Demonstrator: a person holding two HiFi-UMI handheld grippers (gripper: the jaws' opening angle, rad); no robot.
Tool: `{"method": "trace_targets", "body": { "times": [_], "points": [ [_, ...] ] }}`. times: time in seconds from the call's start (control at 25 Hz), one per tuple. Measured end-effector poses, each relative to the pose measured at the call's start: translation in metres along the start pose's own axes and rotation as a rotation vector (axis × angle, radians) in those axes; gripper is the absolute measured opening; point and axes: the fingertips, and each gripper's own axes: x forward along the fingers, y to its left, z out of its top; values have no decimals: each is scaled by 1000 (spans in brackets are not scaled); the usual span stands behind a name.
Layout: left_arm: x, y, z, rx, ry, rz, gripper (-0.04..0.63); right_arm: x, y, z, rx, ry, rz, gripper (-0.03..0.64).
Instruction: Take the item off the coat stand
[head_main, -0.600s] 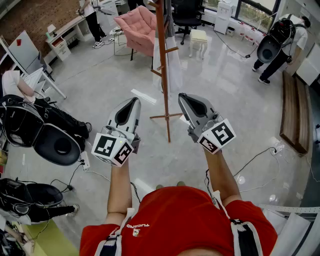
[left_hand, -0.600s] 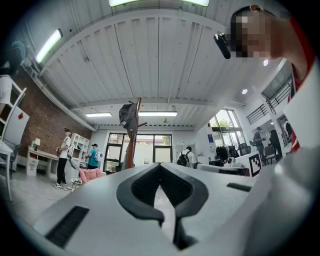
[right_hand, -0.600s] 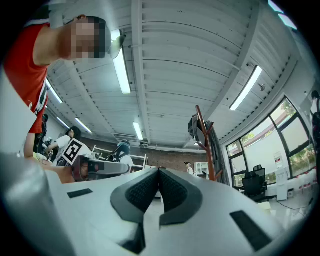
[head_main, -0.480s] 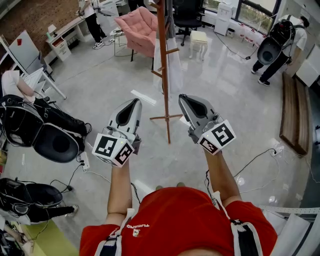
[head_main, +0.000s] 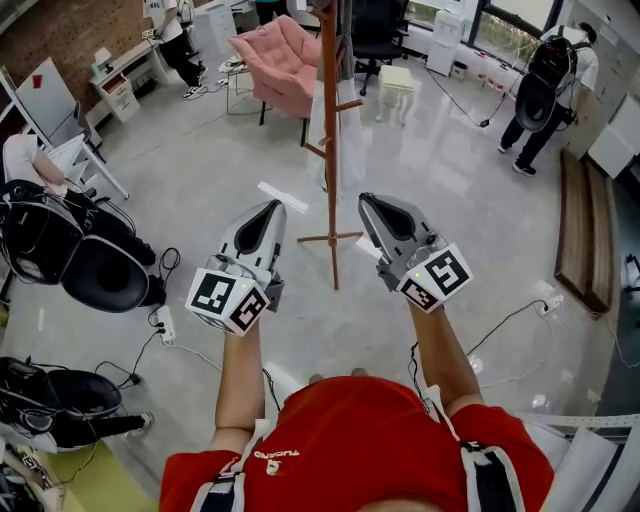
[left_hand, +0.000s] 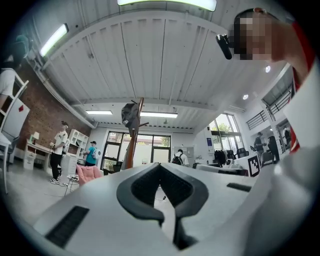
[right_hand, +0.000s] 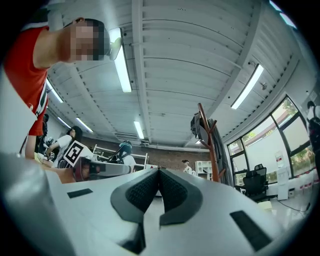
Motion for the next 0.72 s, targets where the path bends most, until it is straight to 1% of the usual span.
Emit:
{"method": "trace_targets", "body": {
  "times": [0.12,0.36,0.56,0.72],
  "points": [
    [-5,6,0,-15,-6,-3,9,3,5,-1,-3,5,0,23],
    [-10,13,15,-3,-32,-39,9,11,14,5,-30,7,-14,23],
    [-14,25,22,-2,-32,-60,9,22,28,5,-48,17,-18,23],
    [-10,39,25,-8,-33,-59,9,33,23,9,-63,15,-26,23]
  ]
}}
